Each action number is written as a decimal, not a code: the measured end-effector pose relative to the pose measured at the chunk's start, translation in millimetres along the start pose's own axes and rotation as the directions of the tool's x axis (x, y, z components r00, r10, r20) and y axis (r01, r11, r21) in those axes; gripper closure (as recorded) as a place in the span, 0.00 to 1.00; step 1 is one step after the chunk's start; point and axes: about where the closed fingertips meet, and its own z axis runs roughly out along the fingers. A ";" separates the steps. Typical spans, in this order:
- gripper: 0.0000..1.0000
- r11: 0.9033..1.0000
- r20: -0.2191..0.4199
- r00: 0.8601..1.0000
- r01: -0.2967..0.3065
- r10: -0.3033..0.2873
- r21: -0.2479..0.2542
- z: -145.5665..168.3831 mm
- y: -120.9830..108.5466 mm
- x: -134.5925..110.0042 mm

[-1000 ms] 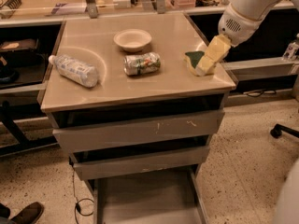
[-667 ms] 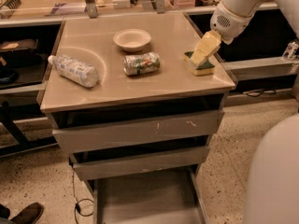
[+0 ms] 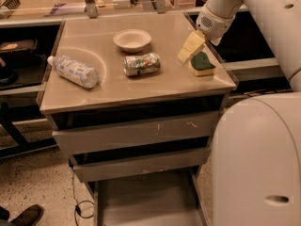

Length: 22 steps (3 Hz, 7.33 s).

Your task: Place sponge into bottom drawer

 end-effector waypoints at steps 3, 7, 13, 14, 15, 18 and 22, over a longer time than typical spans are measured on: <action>0.00 0.997 -0.042 0.996 -0.073 0.074 0.028 43.8 -35.7 -7.2; 0.42 0.995 -0.073 0.993 -0.095 0.097 0.024 69.5 -48.2 -0.4; 1.00 0.990 -0.051 0.989 -0.136 0.138 0.037 49.4 -47.3 18.6; 1.00 0.986 -0.062 0.984 -0.164 0.166 0.035 33.1 -32.4 46.9; 1.00 0.987 -0.067 0.985 -0.158 0.160 0.031 15.5 -6.6 78.1; 1.00 0.987 -0.134 0.977 -0.161 0.163 0.029 24.3 19.7 108.8; 1.00 0.962 -0.283 0.926 -0.271 0.250 -0.035 51.0 103.6 196.3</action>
Offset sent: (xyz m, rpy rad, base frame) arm 0.0336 -0.0216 -0.0301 -0.0553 0.0765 -0.0821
